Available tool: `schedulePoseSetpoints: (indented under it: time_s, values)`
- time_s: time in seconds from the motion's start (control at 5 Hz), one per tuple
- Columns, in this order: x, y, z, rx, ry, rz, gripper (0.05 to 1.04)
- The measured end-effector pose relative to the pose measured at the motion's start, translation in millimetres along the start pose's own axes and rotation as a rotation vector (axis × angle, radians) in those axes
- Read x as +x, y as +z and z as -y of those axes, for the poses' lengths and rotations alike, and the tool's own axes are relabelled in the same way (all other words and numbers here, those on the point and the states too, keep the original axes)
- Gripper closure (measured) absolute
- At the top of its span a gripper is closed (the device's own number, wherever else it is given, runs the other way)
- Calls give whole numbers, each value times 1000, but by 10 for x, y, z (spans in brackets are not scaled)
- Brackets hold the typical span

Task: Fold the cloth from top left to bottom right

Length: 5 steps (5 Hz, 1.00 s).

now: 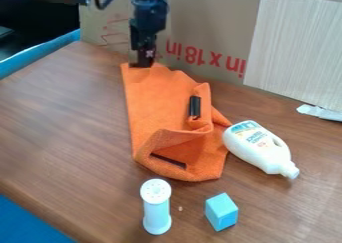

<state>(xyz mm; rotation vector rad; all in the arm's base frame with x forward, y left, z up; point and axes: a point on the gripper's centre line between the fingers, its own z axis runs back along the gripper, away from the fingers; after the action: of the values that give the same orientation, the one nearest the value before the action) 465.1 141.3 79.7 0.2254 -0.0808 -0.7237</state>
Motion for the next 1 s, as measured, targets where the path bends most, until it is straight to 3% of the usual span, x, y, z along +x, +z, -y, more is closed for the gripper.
schedulePoseSetpoints:
  time_s: [0.4, 0.6, 1.0]
  values:
    - [-27, -110, -43, 23, 7, -58, 82]
    - [-32, -187, -8, -13, -5, -90, 124]
    - [-4, -235, -32, -72, -5, -128, 681]
